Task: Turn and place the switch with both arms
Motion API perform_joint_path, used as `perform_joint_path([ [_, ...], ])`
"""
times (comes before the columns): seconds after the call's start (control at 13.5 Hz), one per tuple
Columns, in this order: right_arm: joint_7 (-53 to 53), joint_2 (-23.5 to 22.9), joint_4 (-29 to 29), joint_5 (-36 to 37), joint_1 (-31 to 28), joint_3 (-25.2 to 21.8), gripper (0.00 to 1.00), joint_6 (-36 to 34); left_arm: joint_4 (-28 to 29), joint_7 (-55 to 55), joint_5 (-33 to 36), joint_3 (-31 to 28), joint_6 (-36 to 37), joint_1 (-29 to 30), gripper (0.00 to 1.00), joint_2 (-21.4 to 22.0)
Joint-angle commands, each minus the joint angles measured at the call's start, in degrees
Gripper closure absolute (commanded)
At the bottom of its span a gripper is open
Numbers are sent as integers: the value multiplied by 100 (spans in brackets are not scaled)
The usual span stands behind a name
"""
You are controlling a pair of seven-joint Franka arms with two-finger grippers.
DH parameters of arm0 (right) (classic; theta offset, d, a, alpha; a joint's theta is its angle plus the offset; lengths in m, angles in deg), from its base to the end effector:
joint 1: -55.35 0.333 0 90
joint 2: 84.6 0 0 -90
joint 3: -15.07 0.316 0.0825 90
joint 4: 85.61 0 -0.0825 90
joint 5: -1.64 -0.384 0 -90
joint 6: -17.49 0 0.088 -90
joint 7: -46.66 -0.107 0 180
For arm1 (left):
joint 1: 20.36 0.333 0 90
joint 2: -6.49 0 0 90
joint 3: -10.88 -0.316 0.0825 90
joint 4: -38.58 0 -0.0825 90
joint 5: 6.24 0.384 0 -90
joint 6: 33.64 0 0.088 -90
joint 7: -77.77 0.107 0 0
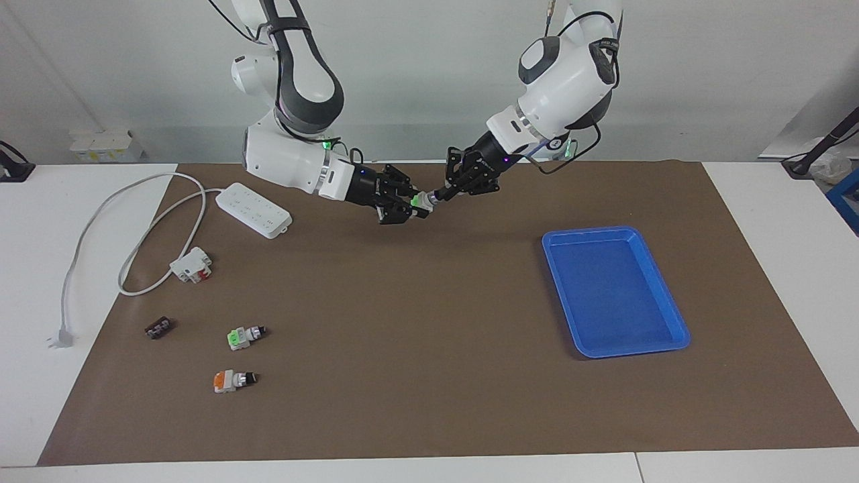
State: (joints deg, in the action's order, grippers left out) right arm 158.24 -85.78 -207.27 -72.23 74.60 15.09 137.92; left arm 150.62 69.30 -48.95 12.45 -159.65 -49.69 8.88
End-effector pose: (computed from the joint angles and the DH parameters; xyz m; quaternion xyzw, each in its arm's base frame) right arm 0.5121 0.2275 0.4266 -0.6190 -0.5957 -0.3573 0.3665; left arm 0.4823 -0.3164 0.5315 0.9375 -0.0126 0.0166 0.3474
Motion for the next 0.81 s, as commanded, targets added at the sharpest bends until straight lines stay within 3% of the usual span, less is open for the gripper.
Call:
perform_joint_path([
  [0.0, -136, 188, -147, 75, -53, -38, 100, 33, 2, -776, 17, -7, 156, 59, 100, 25],
  [0.74, -145, 197, -182, 171, -62, -38, 100, 33, 37, -4318, 17, 28, 323, -37, 100, 51],
])
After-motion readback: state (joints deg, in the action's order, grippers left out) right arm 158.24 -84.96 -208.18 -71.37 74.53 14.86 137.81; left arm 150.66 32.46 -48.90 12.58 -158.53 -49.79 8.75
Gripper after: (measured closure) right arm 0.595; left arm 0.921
